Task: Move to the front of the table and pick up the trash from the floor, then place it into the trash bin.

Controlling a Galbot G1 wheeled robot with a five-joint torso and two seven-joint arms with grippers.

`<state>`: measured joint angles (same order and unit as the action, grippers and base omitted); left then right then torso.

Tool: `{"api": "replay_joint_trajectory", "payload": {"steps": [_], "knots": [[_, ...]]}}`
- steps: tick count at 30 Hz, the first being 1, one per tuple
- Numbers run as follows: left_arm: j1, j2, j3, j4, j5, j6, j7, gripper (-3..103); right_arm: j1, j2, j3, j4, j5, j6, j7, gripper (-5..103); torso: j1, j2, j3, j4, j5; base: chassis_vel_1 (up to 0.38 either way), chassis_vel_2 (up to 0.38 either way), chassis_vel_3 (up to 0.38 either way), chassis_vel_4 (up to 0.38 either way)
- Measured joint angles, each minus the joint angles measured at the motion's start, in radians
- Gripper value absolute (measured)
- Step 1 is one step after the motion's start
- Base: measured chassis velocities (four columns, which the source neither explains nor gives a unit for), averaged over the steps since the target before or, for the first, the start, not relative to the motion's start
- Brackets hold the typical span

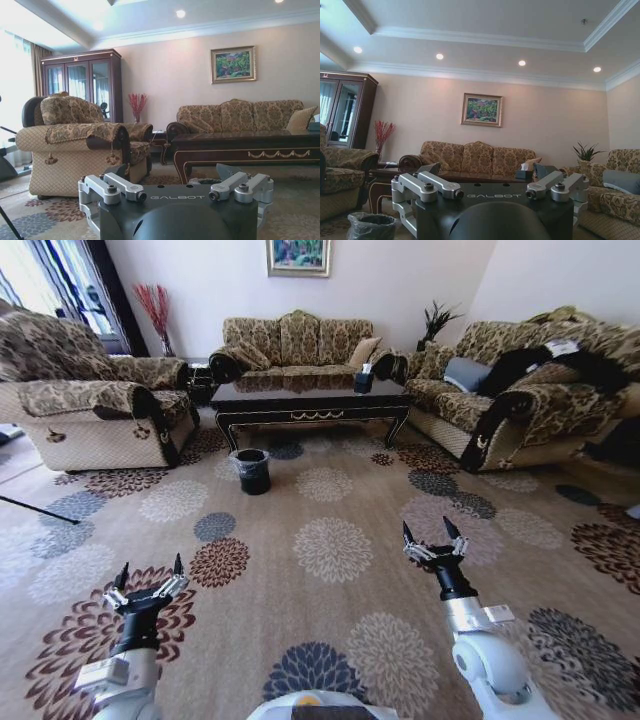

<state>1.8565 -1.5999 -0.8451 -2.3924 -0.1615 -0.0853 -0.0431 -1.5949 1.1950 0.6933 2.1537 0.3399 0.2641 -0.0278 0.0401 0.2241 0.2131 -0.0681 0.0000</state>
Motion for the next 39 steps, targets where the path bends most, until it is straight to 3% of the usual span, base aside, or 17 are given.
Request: {"api": "replay_joint_trajectory", "payload": {"steps": [39], "knots": [[0.0, 0.0, 0.0, 0.0, 0.0, 0.0, 0.0, 100, 0.0, 0.0, 0.0, 0.0, 0.0, 0.0, 0.0, 100, 0.052, 0.158, 0.106, 0.0, 0.0, 0.0, 0.0, 0.0, 0.0]]}}
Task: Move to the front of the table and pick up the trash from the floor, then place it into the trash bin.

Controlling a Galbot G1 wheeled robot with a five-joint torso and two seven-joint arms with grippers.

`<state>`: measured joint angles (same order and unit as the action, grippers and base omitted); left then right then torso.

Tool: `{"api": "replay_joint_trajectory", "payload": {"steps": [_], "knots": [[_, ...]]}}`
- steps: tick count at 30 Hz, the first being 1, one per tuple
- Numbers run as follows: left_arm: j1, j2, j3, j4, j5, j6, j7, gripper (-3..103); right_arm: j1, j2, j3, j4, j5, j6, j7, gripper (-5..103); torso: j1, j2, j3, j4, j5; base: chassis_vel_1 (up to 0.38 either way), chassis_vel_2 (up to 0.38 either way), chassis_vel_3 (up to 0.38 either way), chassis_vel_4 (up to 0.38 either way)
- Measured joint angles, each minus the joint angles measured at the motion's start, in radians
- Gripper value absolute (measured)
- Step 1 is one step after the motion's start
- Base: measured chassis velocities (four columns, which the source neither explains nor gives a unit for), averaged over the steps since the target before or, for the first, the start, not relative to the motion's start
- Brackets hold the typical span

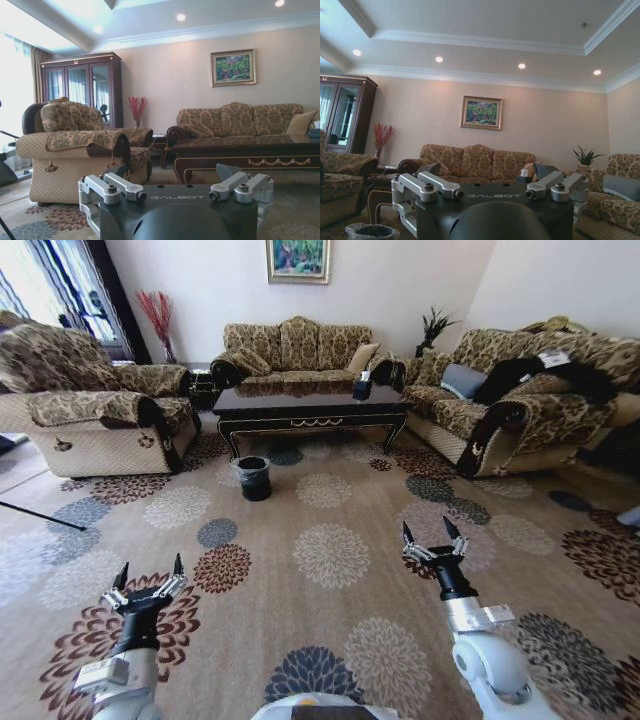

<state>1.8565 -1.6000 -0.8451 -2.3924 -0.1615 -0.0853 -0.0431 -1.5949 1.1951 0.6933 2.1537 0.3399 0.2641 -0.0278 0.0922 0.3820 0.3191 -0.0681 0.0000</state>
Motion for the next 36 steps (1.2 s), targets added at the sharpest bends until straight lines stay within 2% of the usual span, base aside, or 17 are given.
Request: {"api": "replay_joint_trajectory", "payload": {"steps": [36], "knots": [[0.0, 0.0, 0.0, 0.0, 0.0, 0.0, 0.0, 100, 0.0, 0.0, 0.0, 0.0, 0.0, 0.0, 0.0, 100, 0.052, 0.143, 0.091, 0.0, 0.0, 0.0, 0.0, 0.0, 0.0]]}}
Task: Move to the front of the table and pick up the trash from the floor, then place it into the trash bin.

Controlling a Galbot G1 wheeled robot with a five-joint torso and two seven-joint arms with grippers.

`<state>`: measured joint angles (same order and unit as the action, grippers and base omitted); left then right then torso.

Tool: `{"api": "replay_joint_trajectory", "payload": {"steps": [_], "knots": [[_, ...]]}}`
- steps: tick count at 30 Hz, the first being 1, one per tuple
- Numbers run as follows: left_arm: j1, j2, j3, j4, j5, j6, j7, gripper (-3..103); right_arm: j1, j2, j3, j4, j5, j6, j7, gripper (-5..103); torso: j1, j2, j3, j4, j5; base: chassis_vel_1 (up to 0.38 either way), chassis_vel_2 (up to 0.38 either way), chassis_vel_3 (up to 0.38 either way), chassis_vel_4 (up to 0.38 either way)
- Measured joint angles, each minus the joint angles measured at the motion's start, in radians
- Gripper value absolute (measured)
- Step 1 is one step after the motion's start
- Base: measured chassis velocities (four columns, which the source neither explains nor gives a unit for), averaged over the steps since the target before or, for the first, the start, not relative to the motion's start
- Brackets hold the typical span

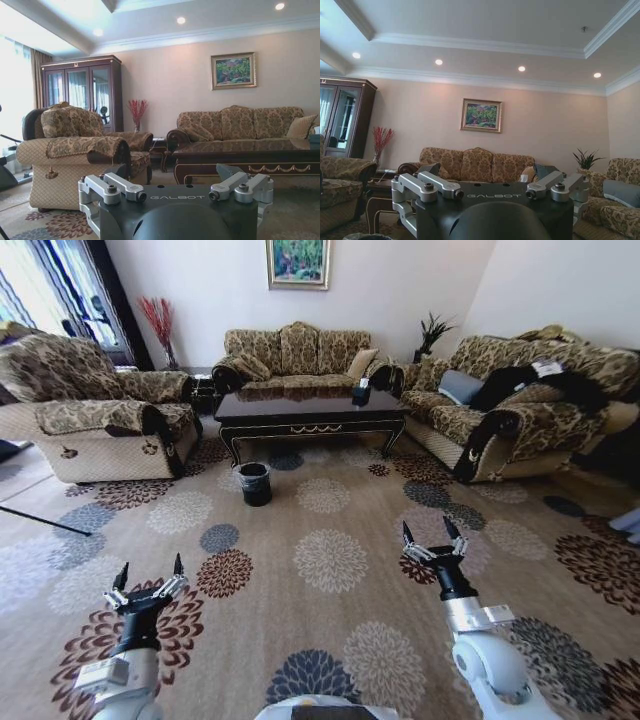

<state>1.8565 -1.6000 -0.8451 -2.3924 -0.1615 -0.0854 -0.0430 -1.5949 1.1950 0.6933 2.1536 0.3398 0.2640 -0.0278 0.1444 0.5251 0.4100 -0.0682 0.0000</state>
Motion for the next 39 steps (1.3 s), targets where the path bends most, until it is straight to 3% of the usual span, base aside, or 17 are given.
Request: {"api": "replay_joint_trajectory", "payload": {"steps": [20, 39], "knots": [[0.0, 0.0, 0.0, 0.0, 0.0, 0.0, 0.0, 100, 0.0, 0.0, 0.0, 0.0, 0.0, 0.0, 0.0, 100, 0.022, 0.057, 0.035, 0.0, 0.0, 0.0, 0.0, 0.0, 0.0], [0.0, 0.0, 0.0, 0.0, 0.0, 0.0, 0.0, 100, 0.0, 0.0, 0.0, 0.0, 0.0, 0.0, 0.0, 100, 0.057, 0.142, 0.085, 0.0, 0.0, 0.0, 0.0, 0.0, 0.0]]}}
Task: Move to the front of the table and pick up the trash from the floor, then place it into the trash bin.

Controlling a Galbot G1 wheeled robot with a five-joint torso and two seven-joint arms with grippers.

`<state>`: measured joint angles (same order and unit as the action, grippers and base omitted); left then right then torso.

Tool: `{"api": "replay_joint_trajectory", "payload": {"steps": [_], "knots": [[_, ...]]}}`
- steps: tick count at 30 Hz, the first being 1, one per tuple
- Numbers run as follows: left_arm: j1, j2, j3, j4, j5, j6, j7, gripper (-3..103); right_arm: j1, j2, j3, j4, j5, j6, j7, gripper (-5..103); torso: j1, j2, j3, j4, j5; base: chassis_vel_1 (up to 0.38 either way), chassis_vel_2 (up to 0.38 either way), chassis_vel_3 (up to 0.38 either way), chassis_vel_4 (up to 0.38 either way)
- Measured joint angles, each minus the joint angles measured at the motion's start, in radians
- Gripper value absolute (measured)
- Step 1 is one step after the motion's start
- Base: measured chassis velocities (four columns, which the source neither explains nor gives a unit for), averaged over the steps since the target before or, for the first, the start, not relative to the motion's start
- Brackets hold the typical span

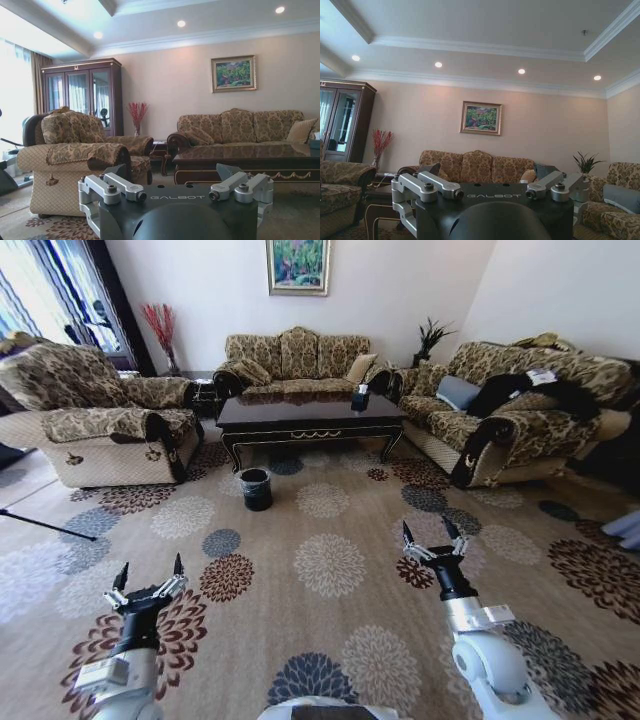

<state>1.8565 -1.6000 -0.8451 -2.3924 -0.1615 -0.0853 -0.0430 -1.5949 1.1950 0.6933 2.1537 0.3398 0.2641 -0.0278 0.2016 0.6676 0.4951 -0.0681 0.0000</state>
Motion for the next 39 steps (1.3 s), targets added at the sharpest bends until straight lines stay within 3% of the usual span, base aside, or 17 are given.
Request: {"api": "replay_joint_trajectory", "payload": {"steps": [39], "knots": [[0.0, 0.0, 0.0, 0.0, 0.0, 0.0, 0.0, 100, 0.0, 0.0, 0.0, 0.0, 0.0, 0.0, 0.0, 100, 0.073, 0.174, 0.101, 0.0, 0.0, 0.0, 0.0, 0.0, 0.0]]}}
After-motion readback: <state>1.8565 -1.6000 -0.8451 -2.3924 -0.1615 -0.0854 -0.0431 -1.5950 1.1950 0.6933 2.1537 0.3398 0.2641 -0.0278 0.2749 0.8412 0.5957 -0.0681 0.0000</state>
